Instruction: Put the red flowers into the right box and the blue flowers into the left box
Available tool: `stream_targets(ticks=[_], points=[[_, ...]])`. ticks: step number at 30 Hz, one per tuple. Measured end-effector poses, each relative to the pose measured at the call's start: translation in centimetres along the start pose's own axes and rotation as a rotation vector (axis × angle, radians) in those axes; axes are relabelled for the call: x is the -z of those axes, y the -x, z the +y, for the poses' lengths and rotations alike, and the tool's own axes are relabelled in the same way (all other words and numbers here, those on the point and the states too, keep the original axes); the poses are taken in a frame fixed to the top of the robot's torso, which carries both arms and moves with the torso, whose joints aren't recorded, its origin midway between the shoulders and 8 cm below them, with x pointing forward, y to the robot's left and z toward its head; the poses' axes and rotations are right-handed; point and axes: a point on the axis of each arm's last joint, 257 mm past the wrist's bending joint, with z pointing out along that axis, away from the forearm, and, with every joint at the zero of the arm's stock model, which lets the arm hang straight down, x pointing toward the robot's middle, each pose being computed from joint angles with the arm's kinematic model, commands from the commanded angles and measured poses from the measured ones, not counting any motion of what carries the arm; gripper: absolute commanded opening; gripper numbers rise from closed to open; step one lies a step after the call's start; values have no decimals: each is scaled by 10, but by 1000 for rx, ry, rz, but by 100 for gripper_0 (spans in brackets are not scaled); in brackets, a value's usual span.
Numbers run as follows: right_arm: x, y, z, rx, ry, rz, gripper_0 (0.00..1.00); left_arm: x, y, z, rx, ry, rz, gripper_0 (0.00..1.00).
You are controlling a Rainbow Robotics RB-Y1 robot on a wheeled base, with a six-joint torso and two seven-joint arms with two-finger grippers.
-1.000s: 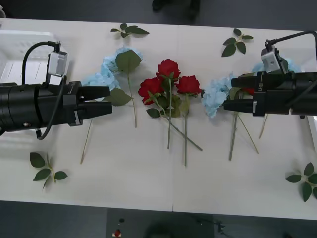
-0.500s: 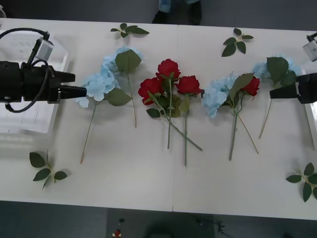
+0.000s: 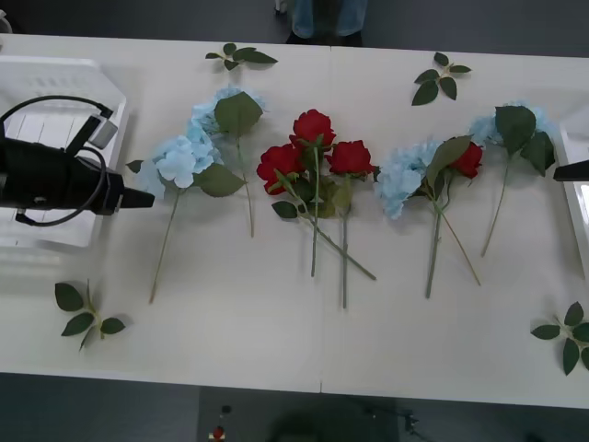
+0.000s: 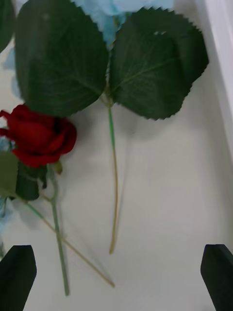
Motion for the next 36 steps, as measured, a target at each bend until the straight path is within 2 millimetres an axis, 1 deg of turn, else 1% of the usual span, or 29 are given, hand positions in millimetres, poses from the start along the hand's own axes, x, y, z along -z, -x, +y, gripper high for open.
stream_targets(ticks=[3,6,8,9,12,15,18,23,26,27,28,30,32,33,34,35,36], points=[[-19,2,-15,7,-37,-29,100,-10,-14,3,-41,33,55,100],[-40,0,-25,2,-61,-52,100,-22,-27,-1,24,49,108,100],[-53,2,-27,-4,-67,-73,100,-30,-30,-5,74,57,128,100],[-59,3,-27,2,-73,-81,100,-33,-29,-6,72,66,136,100],[-73,9,-20,26,-82,-108,100,-44,-23,-7,16,95,149,100],[-85,14,-10,12,-80,-122,100,-54,-14,-11,19,123,145,100],[-94,23,-1,13,-87,-149,100,-64,-8,-11,18,161,146,100],[-107,37,10,59,-107,-182,100,-77,-4,-14,-43,201,152,100],[-115,43,10,82,-131,-200,100,-82,-4,-14,-72,224,159,89],[-117,45,9,88,-140,-205,100,-83,-4,-13,-79,232,162,88],[-119,46,8,96,-149,-208,100,-85,-5,-12,-84,237,165,73],[-123,47,7,112,-166,-209,100,-88,-9,-11,-83,244,174,60],[-126,48,5,130,-187,-209,100,-92,-14,-10,-74,246,185,50],[-128,48,4,138,-198,-208,100,-94,-17,-11,-70,245,189,44],[-130,48,4,140,-206,-208,100,-95,-18,-11,-68,246,192,29],[-132,49,3,137,-215,-211,100,-96,-19,-10,-68,247,194,6],[-134,51,4,130,-221,-218,100,-96,-19,-10,-71,250,195,0]])
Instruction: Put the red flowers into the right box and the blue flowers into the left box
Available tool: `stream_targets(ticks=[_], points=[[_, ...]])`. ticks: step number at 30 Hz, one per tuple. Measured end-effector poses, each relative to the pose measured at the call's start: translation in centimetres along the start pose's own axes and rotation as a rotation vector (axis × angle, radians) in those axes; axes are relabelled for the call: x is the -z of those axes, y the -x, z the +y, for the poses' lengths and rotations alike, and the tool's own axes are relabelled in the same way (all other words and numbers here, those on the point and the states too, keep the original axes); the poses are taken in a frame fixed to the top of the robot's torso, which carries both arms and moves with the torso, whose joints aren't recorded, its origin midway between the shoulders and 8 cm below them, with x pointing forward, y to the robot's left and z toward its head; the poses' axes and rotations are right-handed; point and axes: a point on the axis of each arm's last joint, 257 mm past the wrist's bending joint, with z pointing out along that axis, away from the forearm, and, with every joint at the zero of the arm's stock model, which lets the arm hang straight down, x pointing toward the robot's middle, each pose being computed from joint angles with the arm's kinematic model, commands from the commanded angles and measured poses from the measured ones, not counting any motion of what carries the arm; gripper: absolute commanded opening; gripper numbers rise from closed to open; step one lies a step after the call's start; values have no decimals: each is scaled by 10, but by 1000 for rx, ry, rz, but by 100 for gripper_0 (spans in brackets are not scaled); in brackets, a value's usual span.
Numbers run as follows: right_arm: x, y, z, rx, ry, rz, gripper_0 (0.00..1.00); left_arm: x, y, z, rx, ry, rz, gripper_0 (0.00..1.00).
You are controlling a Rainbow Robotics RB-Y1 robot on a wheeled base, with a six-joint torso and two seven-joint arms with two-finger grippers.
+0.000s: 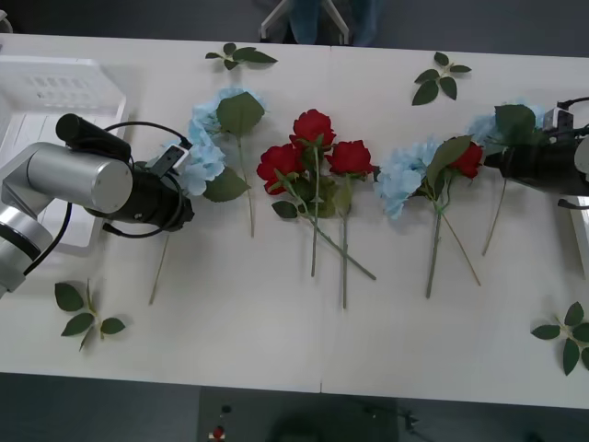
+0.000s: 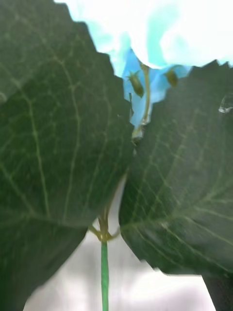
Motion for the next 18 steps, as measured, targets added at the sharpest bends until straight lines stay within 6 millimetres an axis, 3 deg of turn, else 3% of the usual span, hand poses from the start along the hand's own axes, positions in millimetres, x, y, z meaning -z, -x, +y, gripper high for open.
stream_targets(ticks=[2,3,4,6,10,14,18], points=[[-4,2,2,-6,-10,-12,96,0,-1,2,-5,9,2,0],[-5,2,3,-6,-15,-12,83,0,-1,3,-7,12,3,0],[-6,1,5,-3,-17,-10,49,0,-1,4,-7,13,4,0],[-8,1,8,-4,-16,-9,2,1,-2,6,-6,15,5,0],[-8,1,9,-4,-15,-9,0,14,1,21,-11,30,-7,0],[-8,1,9,-4,-15,-9,0,45,14,37,-14,24,-49,0],[-8,1,8,-5,-15,-9,0,82,26,68,32,35,-96,0]])
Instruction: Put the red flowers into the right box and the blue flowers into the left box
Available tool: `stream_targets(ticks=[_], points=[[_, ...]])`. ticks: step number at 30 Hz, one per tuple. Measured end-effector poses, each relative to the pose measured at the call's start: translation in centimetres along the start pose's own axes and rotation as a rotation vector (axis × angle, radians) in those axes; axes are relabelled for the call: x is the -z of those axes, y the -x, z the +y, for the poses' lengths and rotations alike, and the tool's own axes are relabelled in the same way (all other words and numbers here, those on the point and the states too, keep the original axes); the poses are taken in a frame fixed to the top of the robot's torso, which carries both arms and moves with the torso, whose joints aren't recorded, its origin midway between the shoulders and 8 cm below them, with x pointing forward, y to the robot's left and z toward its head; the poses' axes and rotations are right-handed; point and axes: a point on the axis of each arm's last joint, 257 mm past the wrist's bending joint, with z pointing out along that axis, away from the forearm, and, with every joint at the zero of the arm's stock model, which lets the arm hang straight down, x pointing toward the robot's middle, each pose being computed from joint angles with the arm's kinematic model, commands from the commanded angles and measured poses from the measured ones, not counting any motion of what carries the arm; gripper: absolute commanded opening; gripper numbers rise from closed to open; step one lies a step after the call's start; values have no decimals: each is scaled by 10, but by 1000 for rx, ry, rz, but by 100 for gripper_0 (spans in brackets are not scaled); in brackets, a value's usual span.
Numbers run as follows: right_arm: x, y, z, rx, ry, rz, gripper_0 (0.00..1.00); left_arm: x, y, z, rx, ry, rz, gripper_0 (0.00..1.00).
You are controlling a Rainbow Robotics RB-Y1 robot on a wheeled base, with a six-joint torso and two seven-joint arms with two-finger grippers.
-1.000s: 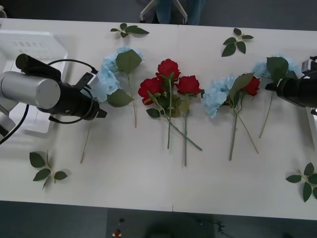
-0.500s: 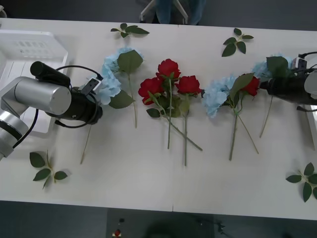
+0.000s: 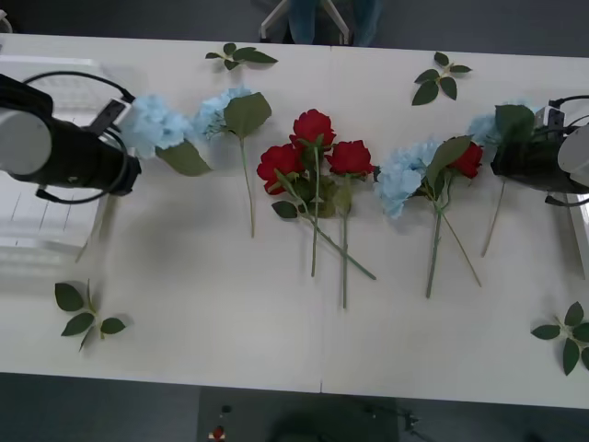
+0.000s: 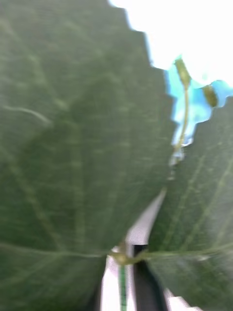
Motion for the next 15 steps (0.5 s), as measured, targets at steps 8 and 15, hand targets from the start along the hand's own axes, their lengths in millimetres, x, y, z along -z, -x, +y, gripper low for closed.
stream_targets(ticks=[8,15], points=[[0,0,2,-19,9,-1,0,88,52,65,87,46,-148,0],[21,12,16,-99,92,39,0,156,75,118,109,140,-228,0]])
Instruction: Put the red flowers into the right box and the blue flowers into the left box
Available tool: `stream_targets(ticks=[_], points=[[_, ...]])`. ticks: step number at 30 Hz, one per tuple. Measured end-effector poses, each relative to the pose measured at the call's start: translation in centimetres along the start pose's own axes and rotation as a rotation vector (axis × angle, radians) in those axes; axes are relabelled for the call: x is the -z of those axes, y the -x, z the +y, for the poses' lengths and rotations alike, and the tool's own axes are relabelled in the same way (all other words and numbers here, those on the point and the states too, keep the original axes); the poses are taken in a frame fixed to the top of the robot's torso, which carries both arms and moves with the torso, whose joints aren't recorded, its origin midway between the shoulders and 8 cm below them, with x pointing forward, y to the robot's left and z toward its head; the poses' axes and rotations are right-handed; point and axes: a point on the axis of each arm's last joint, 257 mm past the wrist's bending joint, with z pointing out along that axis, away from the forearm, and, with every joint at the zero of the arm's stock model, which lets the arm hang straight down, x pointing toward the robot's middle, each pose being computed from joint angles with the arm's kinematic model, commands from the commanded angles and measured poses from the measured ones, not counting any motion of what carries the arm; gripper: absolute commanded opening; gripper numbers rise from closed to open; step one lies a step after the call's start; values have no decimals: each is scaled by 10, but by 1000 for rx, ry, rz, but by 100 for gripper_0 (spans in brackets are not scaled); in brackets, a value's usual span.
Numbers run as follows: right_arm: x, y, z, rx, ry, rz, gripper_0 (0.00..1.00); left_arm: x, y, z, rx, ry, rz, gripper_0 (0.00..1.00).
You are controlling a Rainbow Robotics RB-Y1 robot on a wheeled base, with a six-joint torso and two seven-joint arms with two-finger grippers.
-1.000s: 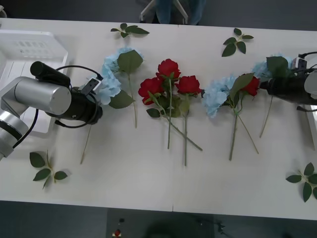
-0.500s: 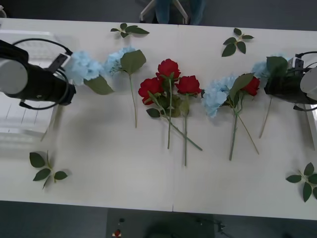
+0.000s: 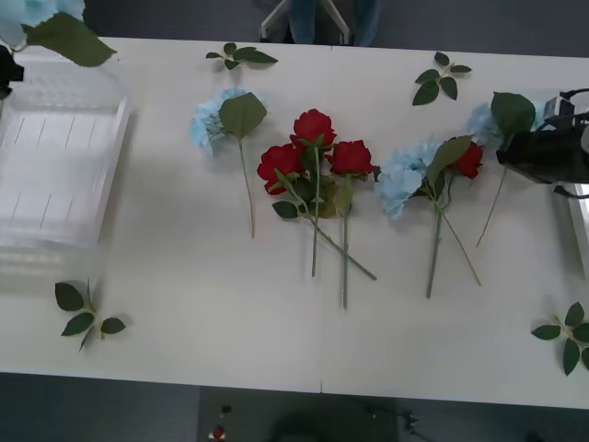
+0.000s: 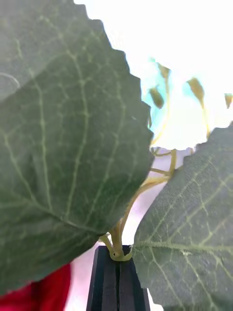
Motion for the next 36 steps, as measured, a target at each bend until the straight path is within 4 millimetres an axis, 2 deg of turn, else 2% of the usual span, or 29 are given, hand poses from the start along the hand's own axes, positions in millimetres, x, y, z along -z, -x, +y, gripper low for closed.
stream_targets(ticks=[3,6,10,14,15,16,17,19,21,25,28,32,36], points=[[23,18,3,10,31,-1,0,15,-2,23,12,43,-4,0],[45,31,2,15,58,-14,0,24,-18,45,46,82,-8,0],[73,40,10,15,141,-49,0,34,-56,81,87,164,1,0],[113,49,30,155,289,-116,0,42,-88,101,130,201,33,3],[127,53,34,203,318,-144,0,42,-93,105,141,206,40,47],[138,57,36,229,336,-172,0,42,-96,108,149,211,45,73],[149,58,38,246,357,-188,0,41,-98,111,155,216,45,91],[168,46,53,280,414,-175,0,39,-98,113,158,221,37,100],[186,29,75,340,481,-161,0,38,-98,112,156,218,39,100],[219,-6,127,572,608,-199,0,36,-94,102,158,192,33,100],[240,-26,168,667,711,-248,0,34,-91,78,145,133,54,100],[254,-49,213,758,824,-310,0,34,-76,21,123,-13,66,100],[261,-66,251,869,912,-412,0,37,-52,-56,76,-196,38,100]])
